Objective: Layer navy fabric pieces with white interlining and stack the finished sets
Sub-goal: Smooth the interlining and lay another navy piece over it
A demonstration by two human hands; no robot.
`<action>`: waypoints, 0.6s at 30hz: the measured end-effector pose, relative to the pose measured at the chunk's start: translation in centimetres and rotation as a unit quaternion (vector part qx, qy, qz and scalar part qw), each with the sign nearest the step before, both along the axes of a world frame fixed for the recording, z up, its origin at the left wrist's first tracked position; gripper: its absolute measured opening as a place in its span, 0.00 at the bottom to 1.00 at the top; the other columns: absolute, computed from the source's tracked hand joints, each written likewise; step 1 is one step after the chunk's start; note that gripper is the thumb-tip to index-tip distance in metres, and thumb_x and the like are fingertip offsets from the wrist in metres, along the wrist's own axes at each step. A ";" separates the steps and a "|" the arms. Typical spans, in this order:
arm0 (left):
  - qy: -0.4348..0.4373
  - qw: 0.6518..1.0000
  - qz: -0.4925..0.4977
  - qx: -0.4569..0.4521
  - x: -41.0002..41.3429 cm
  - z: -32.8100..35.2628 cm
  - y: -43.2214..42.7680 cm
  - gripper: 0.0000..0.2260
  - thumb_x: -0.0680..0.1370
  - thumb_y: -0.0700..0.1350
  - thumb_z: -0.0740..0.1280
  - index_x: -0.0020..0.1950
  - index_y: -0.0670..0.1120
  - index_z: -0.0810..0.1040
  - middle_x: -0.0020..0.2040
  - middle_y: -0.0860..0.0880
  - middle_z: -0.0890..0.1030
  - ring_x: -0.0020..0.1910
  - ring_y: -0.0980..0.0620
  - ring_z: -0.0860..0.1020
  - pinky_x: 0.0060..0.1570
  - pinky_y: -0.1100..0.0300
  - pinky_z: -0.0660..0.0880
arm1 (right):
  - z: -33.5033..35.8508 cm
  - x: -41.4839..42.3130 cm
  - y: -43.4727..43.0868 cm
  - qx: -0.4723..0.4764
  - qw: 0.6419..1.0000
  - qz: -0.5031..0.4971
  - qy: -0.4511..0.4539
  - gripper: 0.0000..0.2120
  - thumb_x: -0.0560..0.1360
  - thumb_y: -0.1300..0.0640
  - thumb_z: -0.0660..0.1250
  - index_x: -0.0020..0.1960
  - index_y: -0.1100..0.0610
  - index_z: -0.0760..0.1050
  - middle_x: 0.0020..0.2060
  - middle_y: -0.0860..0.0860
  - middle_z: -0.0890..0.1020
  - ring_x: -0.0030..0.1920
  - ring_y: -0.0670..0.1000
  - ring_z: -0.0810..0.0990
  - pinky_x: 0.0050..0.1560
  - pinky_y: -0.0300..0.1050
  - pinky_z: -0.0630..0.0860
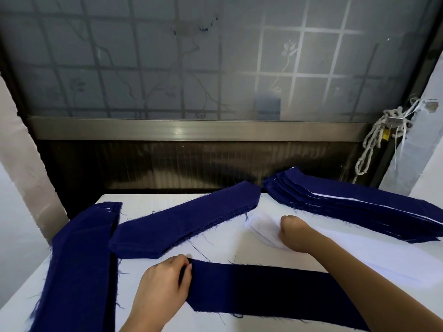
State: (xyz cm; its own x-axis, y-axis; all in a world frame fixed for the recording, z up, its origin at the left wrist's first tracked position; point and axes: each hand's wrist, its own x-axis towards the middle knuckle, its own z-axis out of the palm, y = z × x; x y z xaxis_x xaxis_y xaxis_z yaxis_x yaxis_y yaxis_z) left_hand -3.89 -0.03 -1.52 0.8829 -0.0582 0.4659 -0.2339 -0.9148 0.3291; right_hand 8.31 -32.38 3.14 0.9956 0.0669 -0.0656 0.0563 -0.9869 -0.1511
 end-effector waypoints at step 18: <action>-0.080 0.996 -0.032 -0.025 -0.6 1.0 -0.3 0.09 0.79 0.52 0.60 0.42 0.54 0.76 0.33 0.61 0.77 0.27 0.59 0.73 0.24 0.66 0.68 | 2.5 -4.3 -0.9 0.217 0.976 0.010 -0.025 0.07 0.78 0.63 0.59 0.41 0.61 0.70 0.45 0.53 0.72 0.41 0.50 0.71 0.41 0.39 0.70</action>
State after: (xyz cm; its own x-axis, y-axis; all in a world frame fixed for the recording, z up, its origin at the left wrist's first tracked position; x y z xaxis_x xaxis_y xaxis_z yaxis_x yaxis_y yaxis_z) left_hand -4.46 -0.29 -0.54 0.7926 -0.0849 0.6038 -0.3438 -0.8801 0.3275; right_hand 4.00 -33.33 5.61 0.9951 0.0967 0.0213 0.0924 -0.8298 -0.5504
